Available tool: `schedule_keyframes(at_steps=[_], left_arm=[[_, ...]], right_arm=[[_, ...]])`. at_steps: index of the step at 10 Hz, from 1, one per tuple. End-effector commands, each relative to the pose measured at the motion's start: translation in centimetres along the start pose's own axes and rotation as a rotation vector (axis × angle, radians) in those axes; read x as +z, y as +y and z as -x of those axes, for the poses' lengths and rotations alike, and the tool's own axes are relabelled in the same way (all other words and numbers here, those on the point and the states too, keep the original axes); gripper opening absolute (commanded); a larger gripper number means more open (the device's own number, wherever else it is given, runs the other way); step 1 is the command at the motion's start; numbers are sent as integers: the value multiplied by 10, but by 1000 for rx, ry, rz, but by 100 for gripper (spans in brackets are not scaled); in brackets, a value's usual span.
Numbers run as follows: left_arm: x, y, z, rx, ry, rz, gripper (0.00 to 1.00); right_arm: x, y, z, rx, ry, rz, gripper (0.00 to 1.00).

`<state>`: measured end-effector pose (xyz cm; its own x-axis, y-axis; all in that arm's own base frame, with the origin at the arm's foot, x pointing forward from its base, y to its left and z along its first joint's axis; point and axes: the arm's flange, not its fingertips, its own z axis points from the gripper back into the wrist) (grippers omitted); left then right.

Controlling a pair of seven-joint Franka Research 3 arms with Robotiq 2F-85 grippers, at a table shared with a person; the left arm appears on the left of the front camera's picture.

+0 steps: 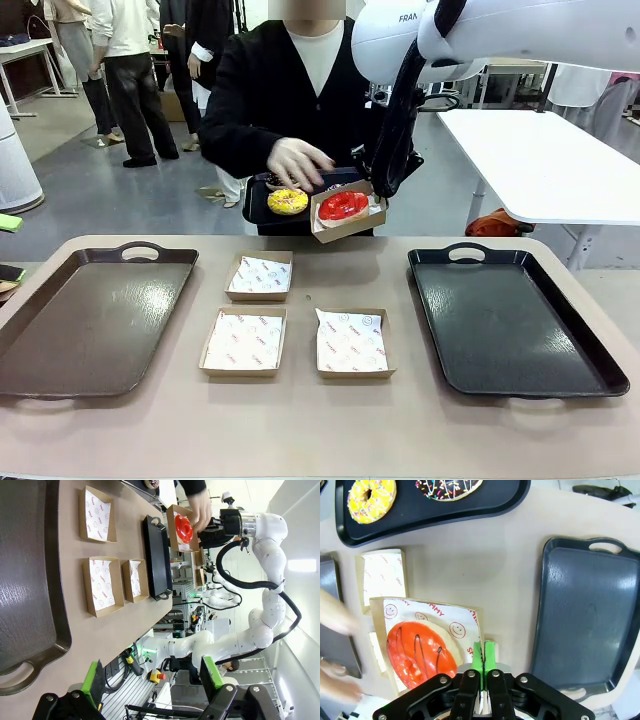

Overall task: Individually package the donuts and arrange them on the tray.
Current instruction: Place the picked Paper togo box on the Handle tray while simultaneously picking up another Paper togo box from the table with the other hand.

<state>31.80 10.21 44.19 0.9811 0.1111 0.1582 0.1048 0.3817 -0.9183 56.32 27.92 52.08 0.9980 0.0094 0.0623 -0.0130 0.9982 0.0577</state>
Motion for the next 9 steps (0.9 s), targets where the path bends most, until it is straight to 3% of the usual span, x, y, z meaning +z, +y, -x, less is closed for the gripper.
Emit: schedule_keyframes(at_steps=[1,4,6,9], left_arm=[[1,0,1,-5,-8,15,100],[0,0,0,0,0,0,100],[-14,-15,-10,-1,22,-130,100],[-41,-66,-36,-23,57,-327,100]], right_arm=[[-2,-2,0,-3,-7,-2,0],[0,0,0,0,0,0,2],[7,-15,1,30,3,-20,2],[21,-66,11,75,9,-40,2]])
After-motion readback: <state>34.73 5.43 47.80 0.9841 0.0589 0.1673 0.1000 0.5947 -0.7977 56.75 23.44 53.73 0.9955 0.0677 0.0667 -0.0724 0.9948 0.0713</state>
